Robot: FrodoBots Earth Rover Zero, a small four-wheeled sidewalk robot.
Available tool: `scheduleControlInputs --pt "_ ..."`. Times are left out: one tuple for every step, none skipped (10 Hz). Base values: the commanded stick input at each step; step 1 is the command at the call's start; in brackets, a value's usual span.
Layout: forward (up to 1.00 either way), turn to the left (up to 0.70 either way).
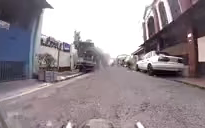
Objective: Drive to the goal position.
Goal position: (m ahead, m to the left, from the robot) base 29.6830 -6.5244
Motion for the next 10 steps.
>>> scheduleControlInputs --pt "0.7 0.01" --pt "0.7 0.01" --pt "0.7 0.0" --pt "0.7 0.01" --pt "0.7 0.0" --pt "0.7 0.01" --pt "0.7 0.01" --pt "0.7 0.01" --pt "0.7 0.0" --pt "0.7 0.0"
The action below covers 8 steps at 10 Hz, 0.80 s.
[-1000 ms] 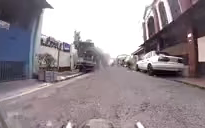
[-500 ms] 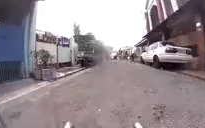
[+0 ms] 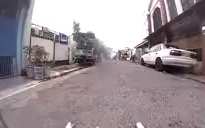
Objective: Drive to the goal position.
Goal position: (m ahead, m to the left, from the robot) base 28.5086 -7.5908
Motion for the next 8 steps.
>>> scheduleControlInputs --pt "0.7 0.0" --pt "0.7 0.0" --pt "0.7 0.0" --pt "0.7 0.0" --pt "0.7 0.0" --pt "0.7 0.0" --pt "0.7 0.0" --pt "0.7 0.0"
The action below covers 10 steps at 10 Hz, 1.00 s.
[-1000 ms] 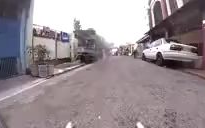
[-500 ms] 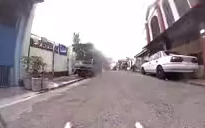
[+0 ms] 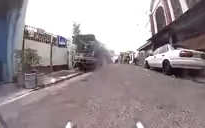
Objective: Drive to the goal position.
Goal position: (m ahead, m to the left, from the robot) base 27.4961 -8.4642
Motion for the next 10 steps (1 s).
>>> scheduleControlInputs --pt "0.7 0.0" --pt "0.7 0.0" --pt "0.7 0.0" --pt "0.7 0.0" --pt "0.7 0.0" --pt "0.7 0.0" --pt "0.7 0.0" --pt "0.7 0.0" --pt "0.7 0.0" --pt "0.7 0.0"
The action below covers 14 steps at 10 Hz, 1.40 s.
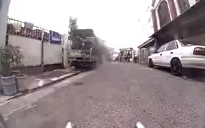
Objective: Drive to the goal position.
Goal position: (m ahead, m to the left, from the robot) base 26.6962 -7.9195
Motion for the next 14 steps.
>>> scheduleControlInputs --pt "0.7 0.0" --pt "0.7 0.0" --pt "0.7 0.0" --pt "0.7 -0.05" --pt "0.7 -0.12" --pt "0.7 -0.13" --pt "0.7 -0.1" --pt "0.7 0.0" --pt "0.7 0.0" --pt "0.7 0.0" --pt "0.7 0.0" --pt "0.7 0.0" --pt "0.7 0.13" --pt "0.7 0.14"
